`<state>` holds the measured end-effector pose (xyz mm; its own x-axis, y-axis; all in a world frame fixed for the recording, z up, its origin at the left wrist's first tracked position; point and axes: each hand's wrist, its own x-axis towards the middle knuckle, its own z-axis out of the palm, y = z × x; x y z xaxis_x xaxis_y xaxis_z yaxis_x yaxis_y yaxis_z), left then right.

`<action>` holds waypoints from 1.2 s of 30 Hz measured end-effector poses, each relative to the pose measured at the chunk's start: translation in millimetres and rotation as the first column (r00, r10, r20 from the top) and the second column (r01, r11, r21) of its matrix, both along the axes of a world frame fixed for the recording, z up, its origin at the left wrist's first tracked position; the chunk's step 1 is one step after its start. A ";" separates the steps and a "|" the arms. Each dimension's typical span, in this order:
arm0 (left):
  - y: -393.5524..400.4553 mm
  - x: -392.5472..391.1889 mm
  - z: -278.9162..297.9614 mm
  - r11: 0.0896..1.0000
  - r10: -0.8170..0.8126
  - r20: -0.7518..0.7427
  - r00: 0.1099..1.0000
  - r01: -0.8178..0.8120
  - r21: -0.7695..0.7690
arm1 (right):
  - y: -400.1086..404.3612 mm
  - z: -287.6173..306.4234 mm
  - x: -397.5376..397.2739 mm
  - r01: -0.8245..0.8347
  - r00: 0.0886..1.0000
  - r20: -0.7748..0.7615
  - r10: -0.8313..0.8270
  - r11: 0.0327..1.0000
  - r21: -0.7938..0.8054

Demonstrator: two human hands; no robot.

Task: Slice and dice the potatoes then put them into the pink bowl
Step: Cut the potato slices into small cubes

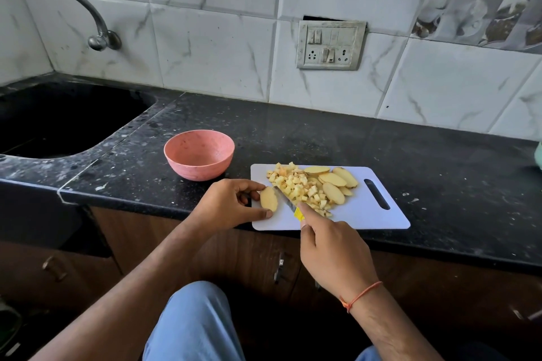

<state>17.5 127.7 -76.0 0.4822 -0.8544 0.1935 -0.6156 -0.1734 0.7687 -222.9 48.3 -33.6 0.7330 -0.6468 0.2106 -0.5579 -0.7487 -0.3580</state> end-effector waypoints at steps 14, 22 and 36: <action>-3.6 -6.9 2.1 0.998 0.059 -0.167 0.984 -0.058 0.008 | 9.1 -5.8 7.5 -0.051 0.998 -0.034 0.049 0.997 -0.061; -2.4 -11.1 3.4 0.998 0.067 -0.139 0.988 -0.069 -0.004 | 14.2 -11.5 8.4 -0.052 0.996 -0.072 0.046 0.995 -0.080; 14.4 -19.4 -13.6 0.972 0.017 0.124 0.992 0.013 -0.235 | 20.6 -15.8 9.9 -0.041 0.993 -0.113 0.027 0.992 -0.122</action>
<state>-1.8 142.1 -89.6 0.4435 -0.7769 0.4470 -0.7088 0.0013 0.7054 -213.0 68.9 -49.4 0.7774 -0.5950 0.2041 -0.5623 -0.8028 -0.1984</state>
